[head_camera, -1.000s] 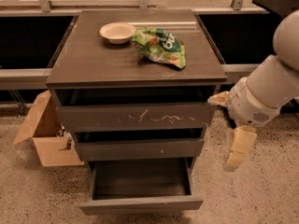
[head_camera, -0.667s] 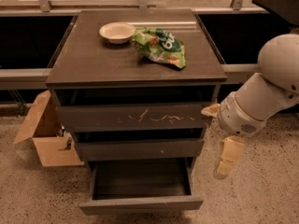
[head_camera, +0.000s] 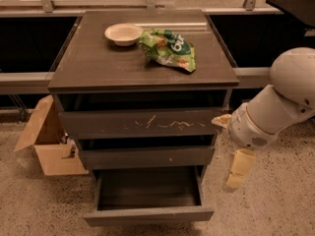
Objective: Close bottom drawer
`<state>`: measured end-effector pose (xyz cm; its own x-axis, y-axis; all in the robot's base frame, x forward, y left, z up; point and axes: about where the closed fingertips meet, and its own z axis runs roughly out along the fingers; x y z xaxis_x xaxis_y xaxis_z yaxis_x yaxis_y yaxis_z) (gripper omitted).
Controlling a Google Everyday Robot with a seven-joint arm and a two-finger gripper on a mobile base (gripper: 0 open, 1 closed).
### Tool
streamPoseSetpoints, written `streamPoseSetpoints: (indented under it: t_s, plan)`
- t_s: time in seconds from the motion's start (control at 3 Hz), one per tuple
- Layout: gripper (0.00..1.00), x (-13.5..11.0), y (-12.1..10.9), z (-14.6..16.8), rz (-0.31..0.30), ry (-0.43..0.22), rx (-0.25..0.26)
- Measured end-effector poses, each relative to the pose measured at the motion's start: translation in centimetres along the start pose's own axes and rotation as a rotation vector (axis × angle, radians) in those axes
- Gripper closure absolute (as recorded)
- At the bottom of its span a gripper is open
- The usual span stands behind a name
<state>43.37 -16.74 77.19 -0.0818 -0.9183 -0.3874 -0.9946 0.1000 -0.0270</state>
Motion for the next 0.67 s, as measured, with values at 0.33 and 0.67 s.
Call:
streamPoseSetpoints:
  t_s: [0.33, 0.67]
  plan:
    - [0.00, 1.1, 0.2, 3.8, -0.010, -0.045, -0.021]
    - [0.00, 2.4, 0.7, 10.1, -0.027, -0.113, -0.088]
